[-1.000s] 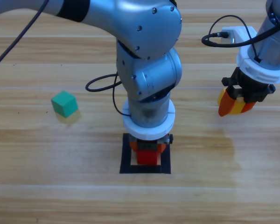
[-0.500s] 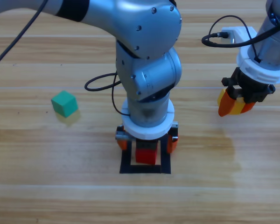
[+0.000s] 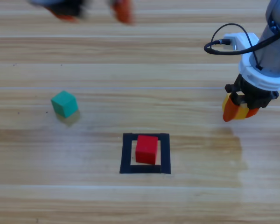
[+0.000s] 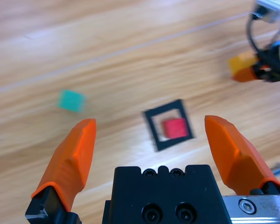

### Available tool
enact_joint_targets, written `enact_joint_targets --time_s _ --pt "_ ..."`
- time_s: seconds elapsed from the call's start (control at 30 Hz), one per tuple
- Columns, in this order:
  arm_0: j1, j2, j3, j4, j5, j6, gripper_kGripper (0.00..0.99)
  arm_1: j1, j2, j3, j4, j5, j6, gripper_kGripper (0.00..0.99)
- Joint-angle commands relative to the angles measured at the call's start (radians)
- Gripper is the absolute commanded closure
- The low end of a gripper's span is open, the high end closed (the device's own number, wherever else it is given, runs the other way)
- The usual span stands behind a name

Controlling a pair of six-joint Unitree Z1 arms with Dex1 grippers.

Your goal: Stack the blocks in the rectangular block: red at the bottom, yellow in the middle, green on top

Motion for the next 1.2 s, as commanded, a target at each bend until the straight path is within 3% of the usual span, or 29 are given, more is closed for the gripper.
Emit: enact_joint_targets --time_s 0.03,0.07,0.17,0.2,0.33,0.4,0.57,0.87,0.97,1.2 --pt "0.409 -0.079 0.116 0.018 -0.178 0.31 0.0 0.127 -0.127 0.018 -0.001 -0.139 0.158 0.718" --pt "0.529 -0.075 0.128 0.015 -0.29 0.447 0.0 0.154 -0.142 0.011 0.013 -0.151 0.204 0.718" --pt "0.653 -0.075 0.162 0.016 -0.38 0.589 0.001 0.242 -0.126 -0.078 0.11 -0.191 0.32 0.715" --pt "0.696 -0.069 0.179 0.015 -0.428 0.665 0.001 0.289 -0.081 -0.179 0.219 -0.24 0.4 0.711" --pt "0.776 -0.038 0.211 -0.013 -0.529 0.798 0.001 0.386 0.135 -0.591 0.582 -0.239 0.549 0.711" --pt "0.791 -0.033 0.225 -0.028 -0.534 0.815 0.0 0.397 0.213 -0.711 0.651 -0.179 0.589 0.709" --pt "0.788 0.0 0.211 -0.048 -0.466 0.836 0.0 0.4 0.307 -0.82 0.65 -0.05 0.636 0.709" --pt "0.735 0.125 0.139 -0.013 -0.463 0.852 0.0 0.404 0.405 -0.937 0.65 -0.009 0.718 0.709" --pt "0.731 0.183 0.099 0.027 -0.508 0.866 0.0 0.414 0.411 -0.952 0.651 0.0 0.742 0.711" --pt "0.707 0.201 0.111 0.025 -0.525 0.863 0.0 0.434 0.434 -0.955 0.65 0.008 0.813 0.711"
